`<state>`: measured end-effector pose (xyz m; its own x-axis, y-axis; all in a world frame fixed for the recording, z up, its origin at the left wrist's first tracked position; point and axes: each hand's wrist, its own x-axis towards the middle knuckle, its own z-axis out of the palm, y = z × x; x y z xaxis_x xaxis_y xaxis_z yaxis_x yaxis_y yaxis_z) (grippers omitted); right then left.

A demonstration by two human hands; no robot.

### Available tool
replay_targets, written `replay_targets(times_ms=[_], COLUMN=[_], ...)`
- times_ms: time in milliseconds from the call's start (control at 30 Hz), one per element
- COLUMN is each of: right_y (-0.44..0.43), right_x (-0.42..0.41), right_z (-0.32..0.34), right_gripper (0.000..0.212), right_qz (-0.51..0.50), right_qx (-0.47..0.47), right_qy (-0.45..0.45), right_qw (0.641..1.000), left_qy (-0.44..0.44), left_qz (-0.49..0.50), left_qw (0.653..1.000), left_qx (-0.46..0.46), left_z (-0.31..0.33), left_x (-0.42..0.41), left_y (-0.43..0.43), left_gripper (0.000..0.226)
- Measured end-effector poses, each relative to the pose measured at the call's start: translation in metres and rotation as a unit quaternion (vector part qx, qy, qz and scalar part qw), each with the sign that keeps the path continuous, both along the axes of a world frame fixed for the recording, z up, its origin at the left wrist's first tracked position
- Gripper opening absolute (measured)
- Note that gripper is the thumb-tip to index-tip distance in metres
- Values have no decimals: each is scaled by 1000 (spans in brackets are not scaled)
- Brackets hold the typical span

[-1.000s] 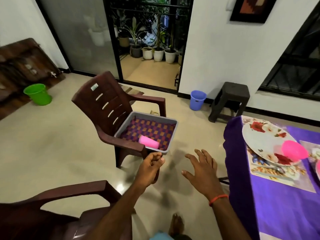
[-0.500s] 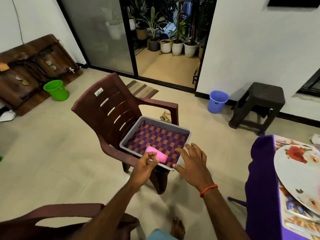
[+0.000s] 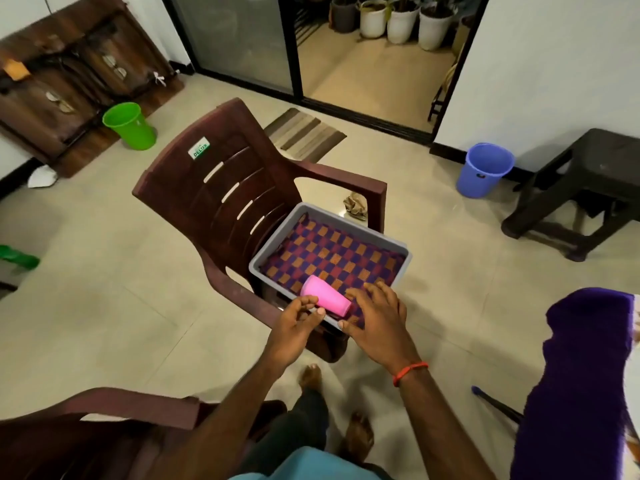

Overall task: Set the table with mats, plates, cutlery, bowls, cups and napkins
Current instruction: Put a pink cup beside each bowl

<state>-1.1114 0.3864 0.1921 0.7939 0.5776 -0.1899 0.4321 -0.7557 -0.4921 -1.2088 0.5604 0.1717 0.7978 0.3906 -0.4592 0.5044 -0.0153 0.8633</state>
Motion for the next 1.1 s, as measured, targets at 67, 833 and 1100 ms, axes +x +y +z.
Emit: replay_targets(times_ms=[67,833,1100], right_y=[13,136,135], right_x=[9,93,105], right_z=[-7,-198,-282], right_gripper=[63,63,85], right_qz=[3,-51,-71], right_qx=[0,-60,-116], right_qy=[16,202,254], right_qw=[1000,976,958], left_qy=[8,194,243], left_qz=[9,-98,-118], left_qw=[1000,975,963], left_qx=[-7,41,9], left_z=[-7,-170,-225], left_x=[11,131,136], left_y=[10,113,124], left_gripper=[31,68,72])
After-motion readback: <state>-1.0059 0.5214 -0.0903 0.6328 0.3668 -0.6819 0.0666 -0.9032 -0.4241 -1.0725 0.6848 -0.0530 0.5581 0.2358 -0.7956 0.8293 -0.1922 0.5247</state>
